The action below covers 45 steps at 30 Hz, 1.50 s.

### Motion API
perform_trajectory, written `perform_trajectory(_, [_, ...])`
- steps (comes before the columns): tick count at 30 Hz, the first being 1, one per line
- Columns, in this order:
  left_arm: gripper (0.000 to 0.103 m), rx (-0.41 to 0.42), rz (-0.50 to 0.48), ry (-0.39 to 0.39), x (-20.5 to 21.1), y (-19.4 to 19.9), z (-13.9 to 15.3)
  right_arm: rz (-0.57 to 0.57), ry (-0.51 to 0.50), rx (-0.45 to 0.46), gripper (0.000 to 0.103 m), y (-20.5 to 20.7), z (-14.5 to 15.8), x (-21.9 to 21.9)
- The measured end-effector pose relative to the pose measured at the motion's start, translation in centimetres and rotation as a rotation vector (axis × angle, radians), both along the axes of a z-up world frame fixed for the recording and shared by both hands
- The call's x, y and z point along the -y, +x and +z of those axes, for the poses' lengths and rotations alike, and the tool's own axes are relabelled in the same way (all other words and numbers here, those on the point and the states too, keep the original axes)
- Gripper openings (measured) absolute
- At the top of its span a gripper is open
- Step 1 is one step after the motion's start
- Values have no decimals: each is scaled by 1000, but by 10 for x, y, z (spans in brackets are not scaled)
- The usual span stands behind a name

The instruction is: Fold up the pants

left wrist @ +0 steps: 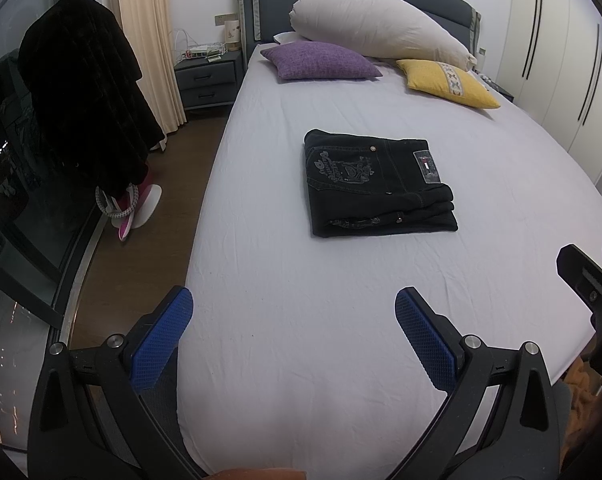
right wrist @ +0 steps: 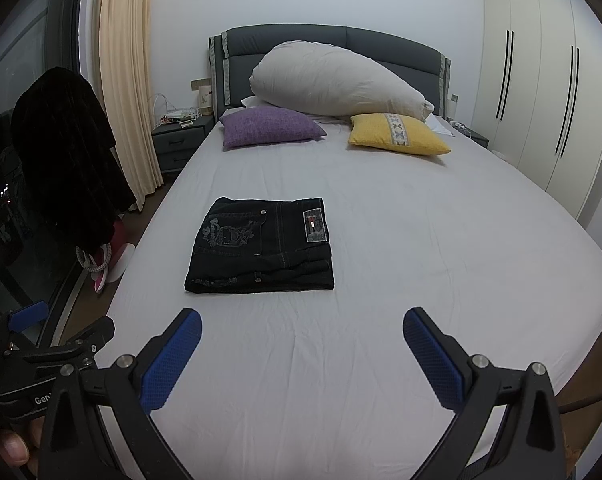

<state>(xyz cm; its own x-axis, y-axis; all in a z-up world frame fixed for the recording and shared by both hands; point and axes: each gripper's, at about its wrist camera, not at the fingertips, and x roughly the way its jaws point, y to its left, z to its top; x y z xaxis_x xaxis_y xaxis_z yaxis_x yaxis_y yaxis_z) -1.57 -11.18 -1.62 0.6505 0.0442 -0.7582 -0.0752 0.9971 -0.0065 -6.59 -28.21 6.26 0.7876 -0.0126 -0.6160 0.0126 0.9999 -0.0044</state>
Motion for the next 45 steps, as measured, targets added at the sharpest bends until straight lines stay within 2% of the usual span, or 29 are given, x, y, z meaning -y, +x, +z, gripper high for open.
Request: perform_trajectory(45, [103, -22, -3, -19, 7, -8, -4, 5, 3, -10, 103, -2, 0, 0])
